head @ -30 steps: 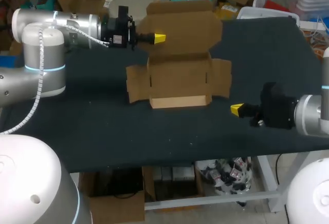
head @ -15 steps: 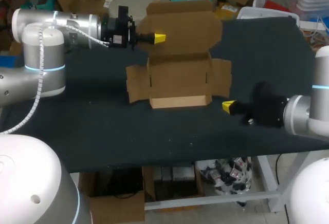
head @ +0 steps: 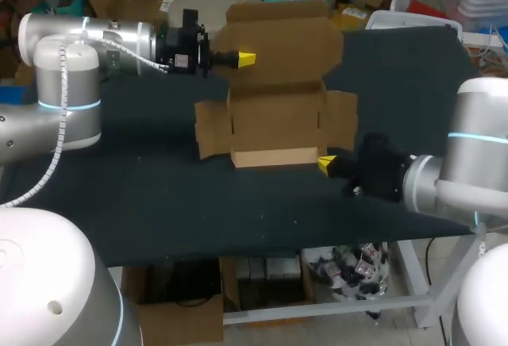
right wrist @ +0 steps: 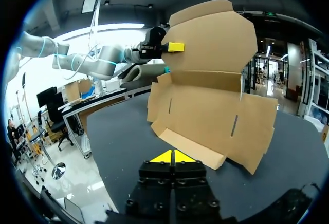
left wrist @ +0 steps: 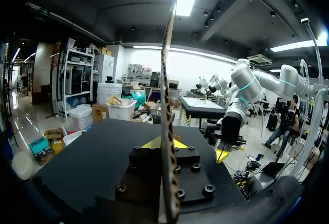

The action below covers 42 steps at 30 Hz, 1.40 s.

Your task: Assemble the packaging by folding the flat box into shape, placing the metal phone stand inside, and closing the box properly

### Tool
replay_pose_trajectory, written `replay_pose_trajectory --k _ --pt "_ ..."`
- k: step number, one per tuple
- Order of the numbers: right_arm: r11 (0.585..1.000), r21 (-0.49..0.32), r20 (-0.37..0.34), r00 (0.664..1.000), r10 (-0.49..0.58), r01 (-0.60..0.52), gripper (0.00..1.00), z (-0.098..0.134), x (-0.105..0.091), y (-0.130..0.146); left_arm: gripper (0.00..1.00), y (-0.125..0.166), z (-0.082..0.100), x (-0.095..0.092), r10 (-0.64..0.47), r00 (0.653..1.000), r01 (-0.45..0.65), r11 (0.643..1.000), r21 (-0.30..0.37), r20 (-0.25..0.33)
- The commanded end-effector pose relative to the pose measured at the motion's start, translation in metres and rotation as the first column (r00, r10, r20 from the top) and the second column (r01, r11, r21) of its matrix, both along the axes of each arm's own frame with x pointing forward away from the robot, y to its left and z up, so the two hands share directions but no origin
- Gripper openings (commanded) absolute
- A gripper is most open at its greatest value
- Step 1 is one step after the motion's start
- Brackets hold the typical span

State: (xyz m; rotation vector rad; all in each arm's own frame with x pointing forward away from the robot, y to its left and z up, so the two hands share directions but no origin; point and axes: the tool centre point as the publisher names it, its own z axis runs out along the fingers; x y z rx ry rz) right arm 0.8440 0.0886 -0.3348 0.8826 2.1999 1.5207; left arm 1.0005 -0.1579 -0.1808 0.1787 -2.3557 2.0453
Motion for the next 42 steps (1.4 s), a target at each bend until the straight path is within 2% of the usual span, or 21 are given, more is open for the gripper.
replay_pose_trajectory --k 1,13,27,42 --pt "1.0 0.007 0.025 0.999 -0.028 0.028 0.0 -0.026 0.024 0.034 0.0 0.0 -0.002 0.001 -0.005 1.0 0.005 1.0 -0.001 0.0" --pt "1.0 -0.018 0.023 1.0 -0.012 0.012 0.0 -0.052 0.049 0.063 0.0 0.0 -0.002 0.001 -0.005 1.0 0.005 1.0 -0.001 0.0" --pt "1.0 -0.021 0.004 1.0 -0.011 0.011 0.0 -0.08 0.09 0.085 0.0 0.0 -0.002 0.001 -0.005 1.0 0.005 1.0 -0.001 0.0" --pt "1.0 -0.017 -0.003 1.0 -0.009 0.008 0.0 -0.095 0.111 0.101 0.0 0.0 -0.002 0.001 -0.005 1.0 0.005 1.0 -0.001 0.0"
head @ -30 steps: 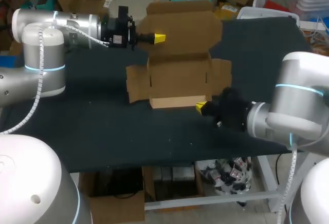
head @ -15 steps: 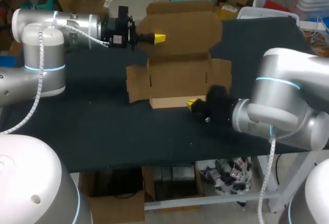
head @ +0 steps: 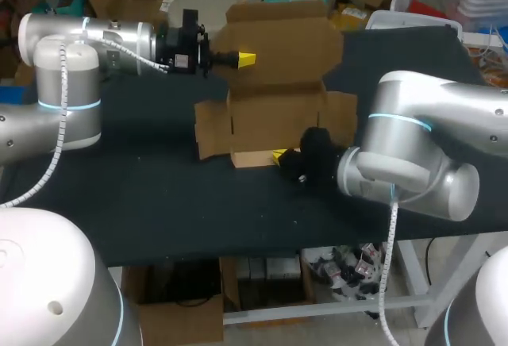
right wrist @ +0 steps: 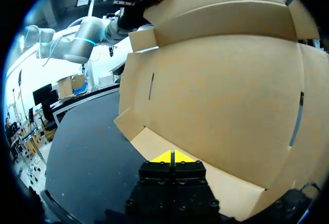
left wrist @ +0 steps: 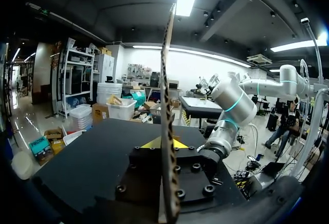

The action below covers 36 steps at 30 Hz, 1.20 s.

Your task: Assemble the packaging by folding the flat box into shape, placing the metal phone stand inside, and closing the box properly

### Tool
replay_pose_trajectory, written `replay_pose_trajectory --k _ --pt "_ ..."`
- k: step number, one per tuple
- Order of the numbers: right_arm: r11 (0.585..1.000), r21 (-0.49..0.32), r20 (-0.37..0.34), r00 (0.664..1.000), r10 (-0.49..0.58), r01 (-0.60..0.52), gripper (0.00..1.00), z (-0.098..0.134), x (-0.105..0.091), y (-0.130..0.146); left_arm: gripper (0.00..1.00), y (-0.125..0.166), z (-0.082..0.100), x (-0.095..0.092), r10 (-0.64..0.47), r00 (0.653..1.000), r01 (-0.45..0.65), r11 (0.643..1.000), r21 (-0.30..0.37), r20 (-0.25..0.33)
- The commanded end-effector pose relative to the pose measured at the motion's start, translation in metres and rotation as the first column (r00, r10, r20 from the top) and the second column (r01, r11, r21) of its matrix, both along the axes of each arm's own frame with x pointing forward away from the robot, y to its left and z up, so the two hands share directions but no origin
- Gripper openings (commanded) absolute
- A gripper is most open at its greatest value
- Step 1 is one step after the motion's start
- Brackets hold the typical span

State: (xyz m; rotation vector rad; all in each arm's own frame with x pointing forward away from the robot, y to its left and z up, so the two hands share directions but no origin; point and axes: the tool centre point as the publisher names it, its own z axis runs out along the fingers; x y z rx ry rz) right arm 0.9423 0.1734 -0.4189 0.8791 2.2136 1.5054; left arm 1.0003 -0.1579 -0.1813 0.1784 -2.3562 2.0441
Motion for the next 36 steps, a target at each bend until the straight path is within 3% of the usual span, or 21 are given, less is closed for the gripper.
replay_pose_trajectory --k 1,36 --pt "1.0 -0.002 0.001 1.0 -0.013 0.013 0.0 -0.011 0.013 0.016 0.0 0.0 -0.001 0.001 -0.005 1.0 0.005 1.0 -0.002 0.0" --pt "0.999 0.015 -0.031 0.998 -0.046 0.046 0.0 -0.022 0.001 0.001 0.0 0.0 -0.001 0.001 -0.005 1.0 0.005 1.0 -0.002 0.0"
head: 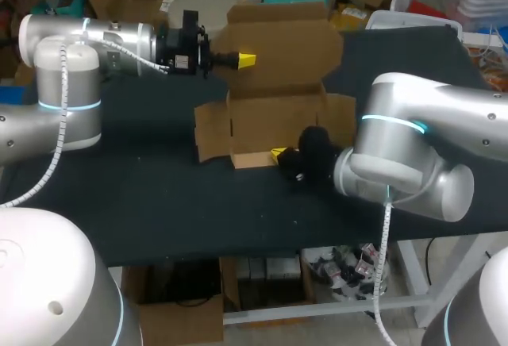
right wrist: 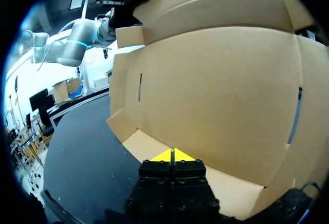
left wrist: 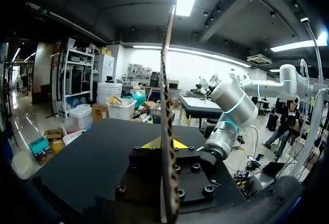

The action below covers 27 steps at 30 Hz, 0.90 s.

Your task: Assemble the packaging by folding the flat box into shape, placing the metal phone stand inside, and closing the box properly

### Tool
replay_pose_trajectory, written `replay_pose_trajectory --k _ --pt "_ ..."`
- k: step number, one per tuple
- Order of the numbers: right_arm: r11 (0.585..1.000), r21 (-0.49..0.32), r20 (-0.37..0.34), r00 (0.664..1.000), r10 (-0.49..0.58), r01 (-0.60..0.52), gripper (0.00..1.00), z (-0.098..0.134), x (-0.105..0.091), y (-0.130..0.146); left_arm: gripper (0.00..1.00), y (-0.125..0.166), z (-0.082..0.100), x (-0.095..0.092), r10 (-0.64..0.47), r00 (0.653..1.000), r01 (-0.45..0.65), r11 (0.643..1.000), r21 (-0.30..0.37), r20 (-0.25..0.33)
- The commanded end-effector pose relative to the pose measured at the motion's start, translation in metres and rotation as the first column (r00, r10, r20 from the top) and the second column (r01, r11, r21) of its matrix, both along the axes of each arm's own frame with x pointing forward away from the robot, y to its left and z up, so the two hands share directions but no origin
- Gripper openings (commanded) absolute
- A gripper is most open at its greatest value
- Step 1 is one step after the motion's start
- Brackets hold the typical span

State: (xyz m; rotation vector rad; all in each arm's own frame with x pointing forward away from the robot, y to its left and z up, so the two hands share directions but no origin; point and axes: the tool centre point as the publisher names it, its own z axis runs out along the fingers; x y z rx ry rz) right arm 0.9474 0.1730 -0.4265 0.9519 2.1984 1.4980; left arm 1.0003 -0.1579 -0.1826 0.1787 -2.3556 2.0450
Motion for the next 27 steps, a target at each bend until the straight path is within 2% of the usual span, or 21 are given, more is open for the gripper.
replay_pose_trajectory --k 1,27 --pt "1.0 0.003 0.001 1.0 -0.008 0.008 0.0 -0.0143 -0.0044 0.001 0.0 0.0002 0.0 0.0008 -0.005 1.0 0.005 1.0 -0.001 0.0" --pt "0.999 -0.005 -0.019 0.999 -0.032 0.032 0.0 -0.0203 -0.0072 -0.0002 0.0 0.0002 0.0 0.0008 -0.005 1.0 0.005 1.0 -0.001 0.0"
